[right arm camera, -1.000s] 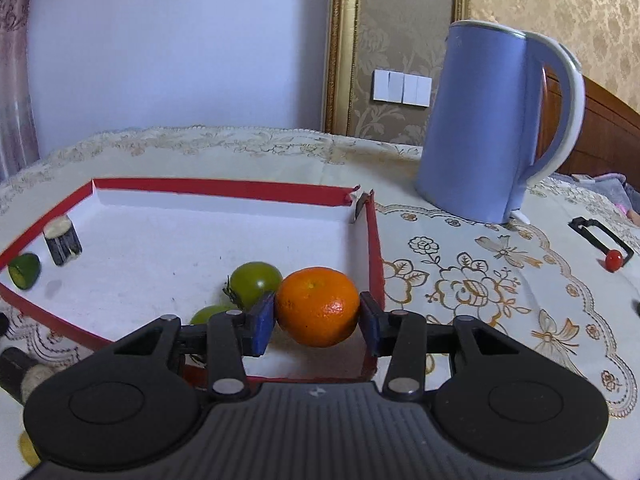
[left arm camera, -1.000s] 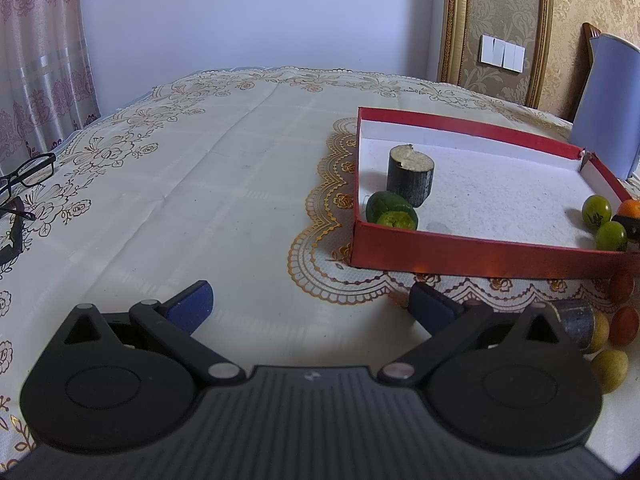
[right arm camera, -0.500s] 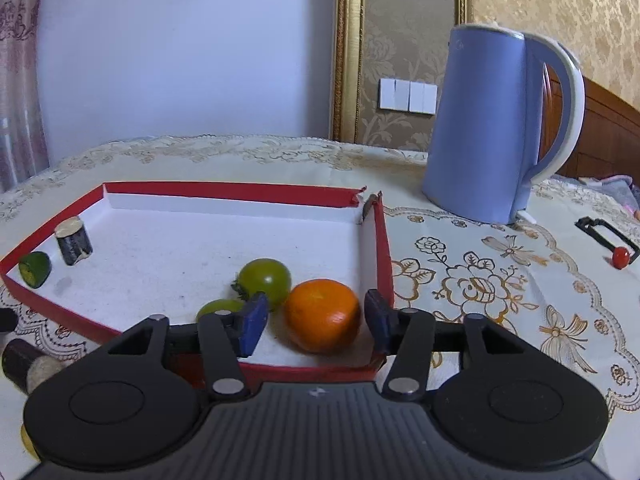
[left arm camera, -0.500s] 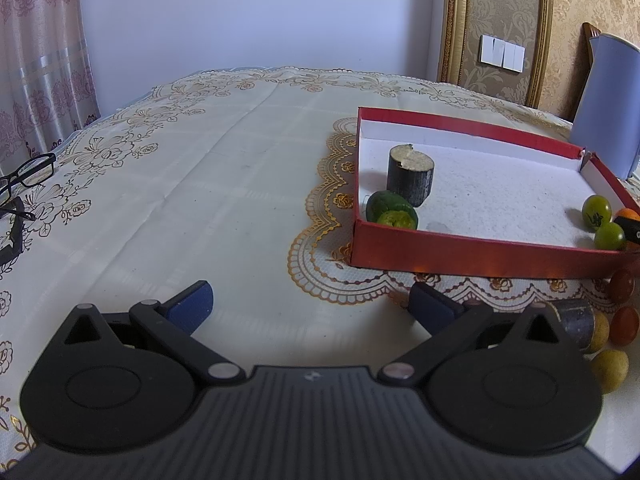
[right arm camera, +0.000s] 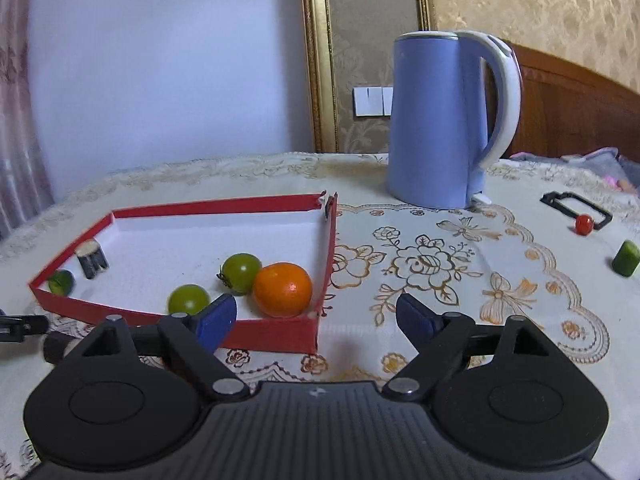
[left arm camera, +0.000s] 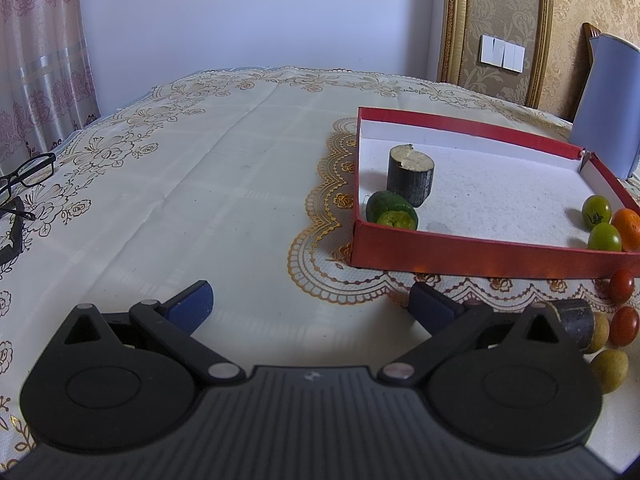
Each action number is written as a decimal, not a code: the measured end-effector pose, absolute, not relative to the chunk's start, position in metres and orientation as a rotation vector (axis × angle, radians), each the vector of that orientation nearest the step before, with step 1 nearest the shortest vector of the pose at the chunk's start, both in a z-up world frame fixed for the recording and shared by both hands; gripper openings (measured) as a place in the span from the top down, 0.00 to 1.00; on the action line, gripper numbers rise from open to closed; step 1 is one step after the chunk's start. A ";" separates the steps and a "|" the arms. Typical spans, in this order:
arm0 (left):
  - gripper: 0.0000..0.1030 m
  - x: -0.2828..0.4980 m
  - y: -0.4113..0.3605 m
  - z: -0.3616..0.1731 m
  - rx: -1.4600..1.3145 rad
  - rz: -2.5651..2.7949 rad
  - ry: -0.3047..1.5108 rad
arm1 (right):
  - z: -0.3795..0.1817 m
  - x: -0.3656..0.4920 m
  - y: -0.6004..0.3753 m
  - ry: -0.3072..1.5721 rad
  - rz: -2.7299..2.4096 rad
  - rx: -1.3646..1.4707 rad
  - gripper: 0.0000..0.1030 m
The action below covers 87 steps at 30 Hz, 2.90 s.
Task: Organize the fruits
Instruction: 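Move the left gripper to the second dark eggplant slice and close, then carry the eggplant slice into the tray and open the left gripper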
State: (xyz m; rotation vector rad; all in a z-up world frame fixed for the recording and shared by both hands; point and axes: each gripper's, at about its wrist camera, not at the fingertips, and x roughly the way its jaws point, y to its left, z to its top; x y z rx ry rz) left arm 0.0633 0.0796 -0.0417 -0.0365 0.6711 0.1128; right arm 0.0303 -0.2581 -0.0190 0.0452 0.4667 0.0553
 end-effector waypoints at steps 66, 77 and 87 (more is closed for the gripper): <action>0.35 0.024 -0.010 -0.027 0.017 -0.154 0.552 | -0.047 0.046 -0.255 0.652 0.009 -0.054 0.01; 0.69 0.013 -0.015 -0.027 0.029 -0.224 0.538 | -0.048 0.047 -0.255 0.654 0.009 -0.049 0.00; 0.70 0.012 -0.014 -0.008 0.040 -0.226 0.483 | -0.048 0.047 -0.256 0.655 0.010 -0.048 0.00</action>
